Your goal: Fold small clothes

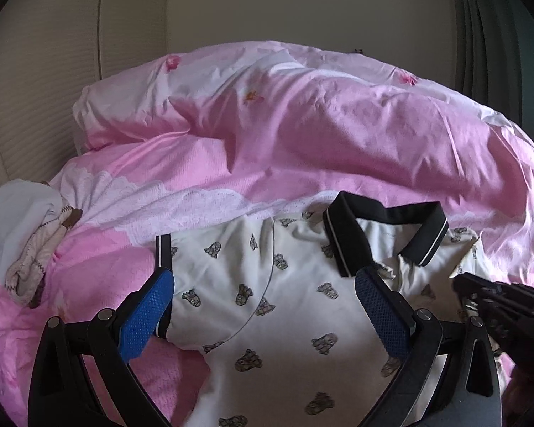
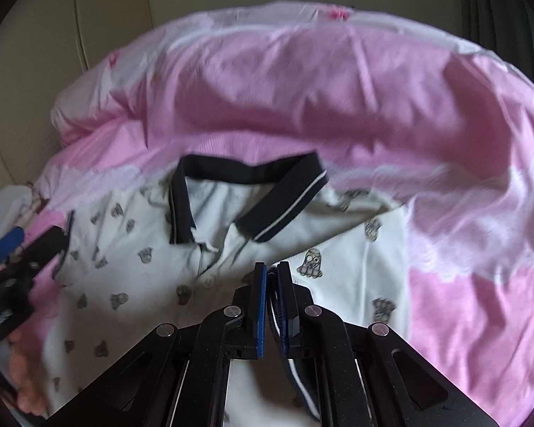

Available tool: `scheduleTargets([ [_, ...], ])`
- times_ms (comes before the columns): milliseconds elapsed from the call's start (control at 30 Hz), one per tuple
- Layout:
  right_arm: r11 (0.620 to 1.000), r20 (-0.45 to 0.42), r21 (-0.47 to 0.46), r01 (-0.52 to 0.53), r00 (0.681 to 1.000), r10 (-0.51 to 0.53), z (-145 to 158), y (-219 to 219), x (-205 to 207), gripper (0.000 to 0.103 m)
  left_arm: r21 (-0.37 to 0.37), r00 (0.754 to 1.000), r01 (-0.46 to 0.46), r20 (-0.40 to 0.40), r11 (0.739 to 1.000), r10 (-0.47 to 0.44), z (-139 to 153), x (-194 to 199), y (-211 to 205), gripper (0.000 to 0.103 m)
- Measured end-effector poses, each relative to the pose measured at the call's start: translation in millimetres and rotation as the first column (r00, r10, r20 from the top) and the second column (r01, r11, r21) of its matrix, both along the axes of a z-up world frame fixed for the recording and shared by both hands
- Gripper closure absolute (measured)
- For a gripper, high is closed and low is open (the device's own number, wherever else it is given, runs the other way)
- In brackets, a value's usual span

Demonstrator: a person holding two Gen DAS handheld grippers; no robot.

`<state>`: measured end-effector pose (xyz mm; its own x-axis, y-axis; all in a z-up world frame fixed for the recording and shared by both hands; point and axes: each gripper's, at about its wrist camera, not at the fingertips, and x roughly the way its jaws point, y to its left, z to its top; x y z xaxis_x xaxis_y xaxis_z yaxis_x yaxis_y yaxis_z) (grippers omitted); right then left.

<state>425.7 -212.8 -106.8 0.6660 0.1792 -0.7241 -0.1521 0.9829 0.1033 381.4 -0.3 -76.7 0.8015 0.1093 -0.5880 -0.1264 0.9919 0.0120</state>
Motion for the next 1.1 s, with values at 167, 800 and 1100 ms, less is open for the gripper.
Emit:
scheduleTargets([
  [167, 1.000, -0.060, 0.011, 0.025, 0.998, -0.024, -26, 5, 14, 0.096, -0.016, 1.000, 0.008, -0.023, 1.000, -0.008, -12, 3, 8, 0.000],
  [800, 0.992, 0.091, -0.027, 0.126, 0.988, -0.123, 15, -35, -94, 0.063, -0.027, 0.994, 0.108, -0.020, 0.994, -0.109, -11, -6, -21, 0.000],
  [1100, 0.994, 0.052, -0.050, 0.093, 0.995, -0.091, -6, -32, -102, 0.065, -0.021, 0.990, 0.141, -0.017, 0.990, -0.142, -8, -11, -36, 0.000],
])
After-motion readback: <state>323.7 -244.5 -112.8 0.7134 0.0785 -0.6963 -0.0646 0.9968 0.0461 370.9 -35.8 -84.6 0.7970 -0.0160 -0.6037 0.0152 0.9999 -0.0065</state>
